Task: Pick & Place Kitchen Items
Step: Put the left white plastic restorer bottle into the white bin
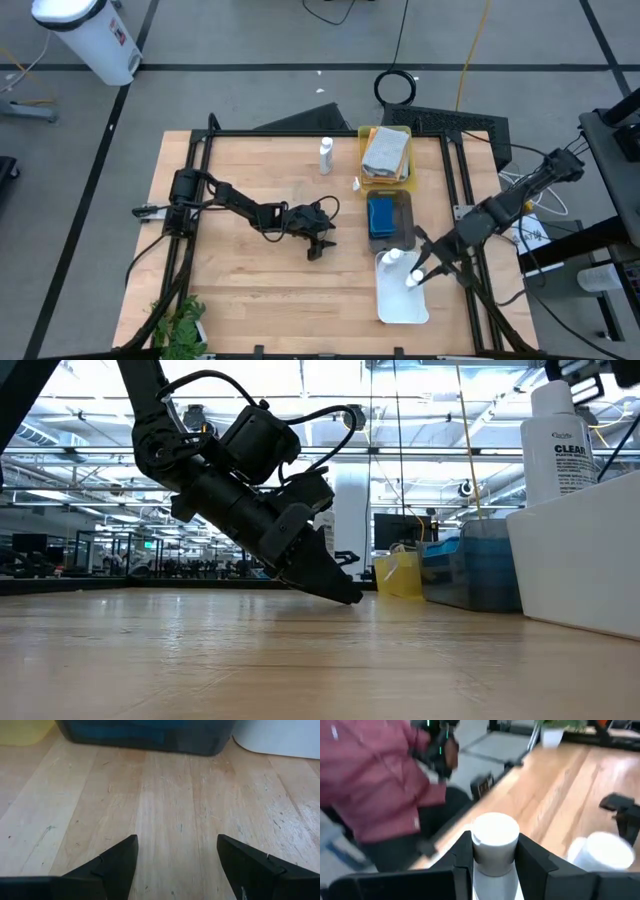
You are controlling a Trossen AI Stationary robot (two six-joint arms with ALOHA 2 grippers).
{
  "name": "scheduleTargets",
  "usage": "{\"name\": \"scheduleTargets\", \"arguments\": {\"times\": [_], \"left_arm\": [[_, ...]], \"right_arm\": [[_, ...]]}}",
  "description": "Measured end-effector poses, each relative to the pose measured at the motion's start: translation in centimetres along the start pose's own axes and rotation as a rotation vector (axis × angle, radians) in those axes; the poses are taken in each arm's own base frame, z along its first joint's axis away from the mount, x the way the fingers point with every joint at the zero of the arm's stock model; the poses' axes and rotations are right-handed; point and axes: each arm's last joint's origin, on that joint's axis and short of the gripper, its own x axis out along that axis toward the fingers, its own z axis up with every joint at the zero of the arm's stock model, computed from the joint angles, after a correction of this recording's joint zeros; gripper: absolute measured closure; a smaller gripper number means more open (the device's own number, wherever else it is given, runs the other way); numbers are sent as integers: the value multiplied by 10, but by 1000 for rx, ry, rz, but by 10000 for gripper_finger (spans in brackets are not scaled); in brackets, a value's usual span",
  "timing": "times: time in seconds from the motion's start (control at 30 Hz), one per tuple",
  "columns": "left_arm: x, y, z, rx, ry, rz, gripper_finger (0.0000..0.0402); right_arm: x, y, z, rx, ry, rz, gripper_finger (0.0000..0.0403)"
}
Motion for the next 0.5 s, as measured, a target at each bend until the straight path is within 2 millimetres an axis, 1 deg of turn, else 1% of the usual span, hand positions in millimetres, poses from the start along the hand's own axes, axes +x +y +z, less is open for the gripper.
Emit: {"name": "scheduleTargets", "arguments": {"times": [0.17, 0.27, 0.43, 0.5], "left_arm": [[0, 0, 0, 0, 0, 1, 124], [0, 0, 0, 0, 0, 1, 124], [0, 0, 0, 0, 0, 1, 124], [0, 0, 0, 0, 0, 1, 124]], "right_arm": [[5, 0, -17, -174, 79, 12, 323], [6, -1, -22, -258, 82, 16, 323], [8, -3, -25, -297, 75, -33, 323], [8, -5, -26, -298, 70, -68, 315]]}}
